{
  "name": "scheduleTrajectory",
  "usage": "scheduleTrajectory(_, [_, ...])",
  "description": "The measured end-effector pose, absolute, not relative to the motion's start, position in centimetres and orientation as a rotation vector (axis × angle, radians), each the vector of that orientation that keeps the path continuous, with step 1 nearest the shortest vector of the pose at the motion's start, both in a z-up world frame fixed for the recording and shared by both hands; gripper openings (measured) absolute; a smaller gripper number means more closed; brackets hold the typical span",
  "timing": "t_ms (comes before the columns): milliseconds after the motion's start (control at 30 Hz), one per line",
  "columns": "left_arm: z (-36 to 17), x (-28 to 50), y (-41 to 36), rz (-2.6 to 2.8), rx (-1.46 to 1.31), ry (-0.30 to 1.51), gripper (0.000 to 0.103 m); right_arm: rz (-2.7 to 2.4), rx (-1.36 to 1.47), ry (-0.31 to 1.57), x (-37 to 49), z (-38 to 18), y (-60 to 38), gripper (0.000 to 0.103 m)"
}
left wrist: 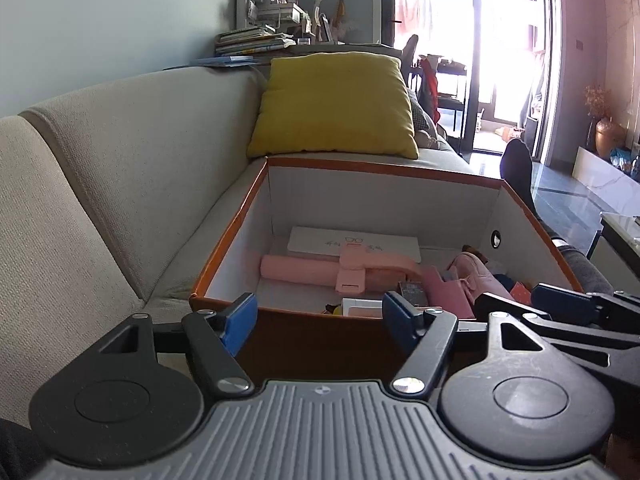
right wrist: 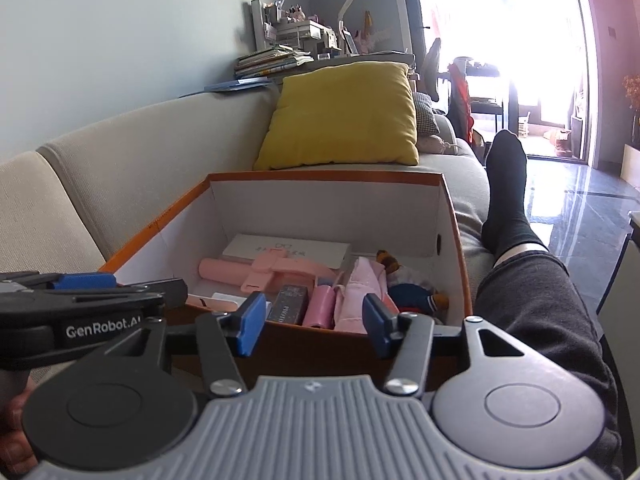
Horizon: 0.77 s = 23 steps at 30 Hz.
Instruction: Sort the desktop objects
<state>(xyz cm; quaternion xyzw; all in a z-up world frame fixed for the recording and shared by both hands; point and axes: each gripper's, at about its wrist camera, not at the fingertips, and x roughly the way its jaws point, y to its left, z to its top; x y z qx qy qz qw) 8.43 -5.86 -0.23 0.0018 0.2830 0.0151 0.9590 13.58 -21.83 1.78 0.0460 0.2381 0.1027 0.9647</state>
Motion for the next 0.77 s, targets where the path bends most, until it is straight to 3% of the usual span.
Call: scheduleTrajectory(767, [-0.07, 8.42, -5.9, 0.038, 0.007, 0.569, 0.081, 0.21, 0.103, 0.472, 13.56, 1.66, -21.95, 0.056])
